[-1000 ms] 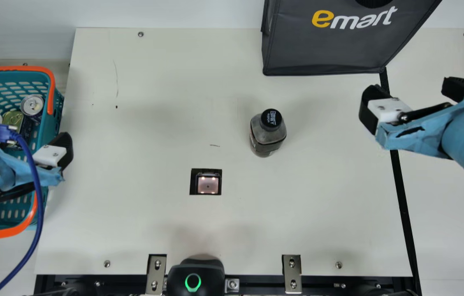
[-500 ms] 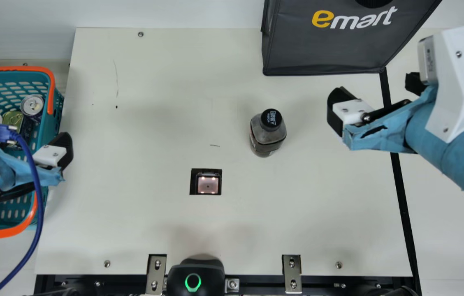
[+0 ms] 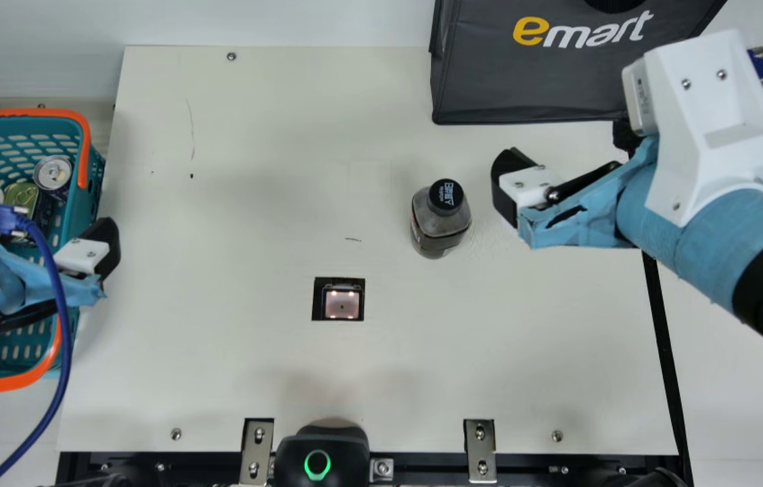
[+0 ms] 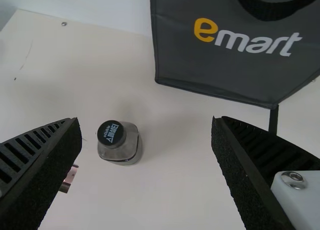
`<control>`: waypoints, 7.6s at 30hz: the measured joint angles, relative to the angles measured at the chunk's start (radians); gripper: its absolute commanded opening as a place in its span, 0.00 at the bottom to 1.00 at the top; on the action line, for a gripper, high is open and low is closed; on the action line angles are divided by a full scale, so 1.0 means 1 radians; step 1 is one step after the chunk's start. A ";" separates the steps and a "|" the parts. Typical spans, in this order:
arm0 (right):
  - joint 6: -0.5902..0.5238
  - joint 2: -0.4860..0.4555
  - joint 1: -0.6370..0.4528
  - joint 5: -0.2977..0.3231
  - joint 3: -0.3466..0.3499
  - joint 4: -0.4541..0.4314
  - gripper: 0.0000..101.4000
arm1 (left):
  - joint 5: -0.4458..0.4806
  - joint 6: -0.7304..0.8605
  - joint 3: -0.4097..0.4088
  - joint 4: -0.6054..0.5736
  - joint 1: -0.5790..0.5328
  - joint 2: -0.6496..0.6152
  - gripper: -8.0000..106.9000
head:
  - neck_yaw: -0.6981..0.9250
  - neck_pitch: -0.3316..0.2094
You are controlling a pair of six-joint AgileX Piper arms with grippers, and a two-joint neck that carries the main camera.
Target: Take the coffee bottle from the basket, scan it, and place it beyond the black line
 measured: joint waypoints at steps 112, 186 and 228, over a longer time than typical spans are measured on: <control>0.116 0.329 0.165 -0.181 0.173 -0.044 0.90 | 0.000 0.000 0.000 0.000 0.000 0.000 0.85 | 0.000 0.000; 0.069 0.326 0.054 -0.023 -0.045 -0.074 0.00 | 0.000 0.000 0.000 0.000 0.000 0.000 0.85 | -0.345 0.000; -0.066 0.271 -0.499 -0.054 -0.004 0.039 0.00 | 0.000 0.000 0.000 0.000 0.000 0.000 0.85 | -0.347 0.000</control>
